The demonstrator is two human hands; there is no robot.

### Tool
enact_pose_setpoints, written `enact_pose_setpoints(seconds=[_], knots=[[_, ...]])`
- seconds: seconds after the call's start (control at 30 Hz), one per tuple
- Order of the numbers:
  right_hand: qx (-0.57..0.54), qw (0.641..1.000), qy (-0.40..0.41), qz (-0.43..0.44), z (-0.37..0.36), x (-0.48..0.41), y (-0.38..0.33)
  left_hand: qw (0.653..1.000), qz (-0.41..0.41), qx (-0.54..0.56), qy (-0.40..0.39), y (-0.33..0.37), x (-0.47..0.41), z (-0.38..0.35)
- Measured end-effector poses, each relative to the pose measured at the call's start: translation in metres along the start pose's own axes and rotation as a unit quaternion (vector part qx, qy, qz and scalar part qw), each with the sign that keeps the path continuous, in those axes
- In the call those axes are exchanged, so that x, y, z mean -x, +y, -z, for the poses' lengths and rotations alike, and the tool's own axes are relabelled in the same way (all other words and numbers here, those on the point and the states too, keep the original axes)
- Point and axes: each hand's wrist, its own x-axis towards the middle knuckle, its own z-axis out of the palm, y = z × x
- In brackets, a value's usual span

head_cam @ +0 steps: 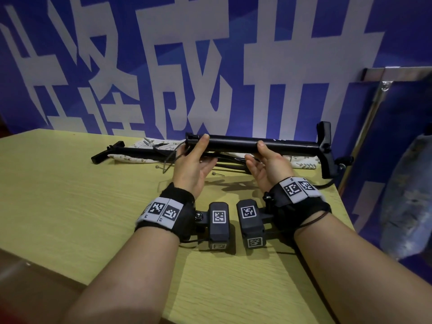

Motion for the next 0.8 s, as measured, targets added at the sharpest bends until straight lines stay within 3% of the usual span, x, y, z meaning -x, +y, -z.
enact_pose_setpoints(seconds=[0.13,0.27,0.4,0.57,0.8], knots=[[0.012,1.0,-0.017,0.006,-0.004,0.0,0.006,0.992,0.077,0.102,-0.026,-0.008,-0.001,0.0],[0.051,0.998,-0.042,-0.011,-0.007,0.001,0.014,0.984,0.135,0.087,-0.078,-0.013,0.004,-0.004],[0.062,0.996,-0.056,-0.031,-0.005,0.001,0.013,0.988,0.11,0.093,-0.059,-0.008,0.001,-0.005],[0.106,0.992,-0.061,0.011,-0.004,0.002,0.015,0.991,0.071,0.113,-0.013,0.001,-0.004,-0.001],[0.128,0.991,-0.02,0.024,0.004,0.003,0.01,0.986,0.054,0.15,0.054,0.011,-0.007,0.01]])
